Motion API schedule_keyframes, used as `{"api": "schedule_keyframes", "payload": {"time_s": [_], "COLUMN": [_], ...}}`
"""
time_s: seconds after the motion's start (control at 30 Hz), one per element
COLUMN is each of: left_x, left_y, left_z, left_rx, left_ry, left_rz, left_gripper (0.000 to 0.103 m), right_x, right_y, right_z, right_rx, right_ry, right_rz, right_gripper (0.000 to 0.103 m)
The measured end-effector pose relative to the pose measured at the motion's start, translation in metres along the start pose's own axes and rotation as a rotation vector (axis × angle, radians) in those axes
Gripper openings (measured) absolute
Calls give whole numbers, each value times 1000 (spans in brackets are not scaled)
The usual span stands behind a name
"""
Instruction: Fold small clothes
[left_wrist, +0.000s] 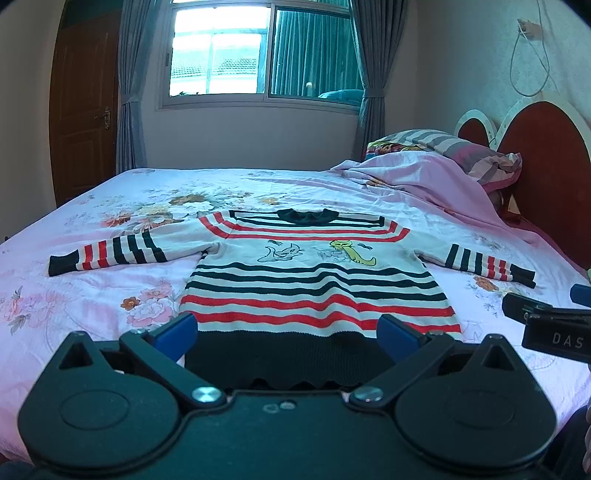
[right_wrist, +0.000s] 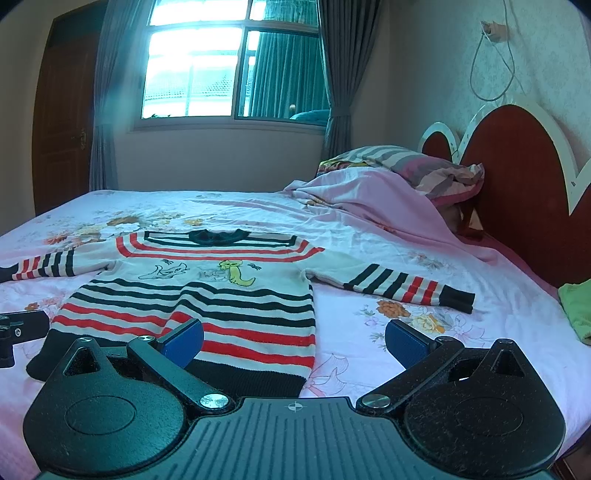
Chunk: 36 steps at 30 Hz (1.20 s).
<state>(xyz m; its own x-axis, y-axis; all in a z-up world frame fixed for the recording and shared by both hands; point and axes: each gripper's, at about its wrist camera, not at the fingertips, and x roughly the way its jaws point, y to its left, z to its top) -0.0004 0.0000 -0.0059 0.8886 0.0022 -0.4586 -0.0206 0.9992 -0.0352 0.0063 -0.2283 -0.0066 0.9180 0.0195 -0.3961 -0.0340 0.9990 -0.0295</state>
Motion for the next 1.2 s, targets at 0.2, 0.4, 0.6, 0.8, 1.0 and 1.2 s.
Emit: {"api": "schedule_keyframes", "payload": {"time_s": [0.2, 0.4, 0.6, 0.8, 1.0, 1.2], "left_x": [0, -1, -1, -1, 0, 0], "left_y": [0, -1, 0, -3, -1, -3], "left_z": [1, 2, 2, 2, 2, 2], "left_rx": [0, -3, -2, 3, 3, 7], "left_ry": [3, 3, 4, 5, 5, 6], "left_rz": [1, -3, -2, -4, -9, -7], "left_gripper": [102, 102, 102, 102, 102, 102], "right_x": [0, -1, -1, -1, -1, -2], "right_y": [1, 2, 1, 0, 0, -1], "right_z": [1, 1, 1, 2, 3, 3], "right_rx": [-2, 0, 1, 2, 3, 3], "right_ry": [2, 0, 1, 1, -2, -3], "right_rz": [-1, -4, -4, -3, -3, -5], "right_gripper": [103, 103, 103, 103, 103, 103]}}
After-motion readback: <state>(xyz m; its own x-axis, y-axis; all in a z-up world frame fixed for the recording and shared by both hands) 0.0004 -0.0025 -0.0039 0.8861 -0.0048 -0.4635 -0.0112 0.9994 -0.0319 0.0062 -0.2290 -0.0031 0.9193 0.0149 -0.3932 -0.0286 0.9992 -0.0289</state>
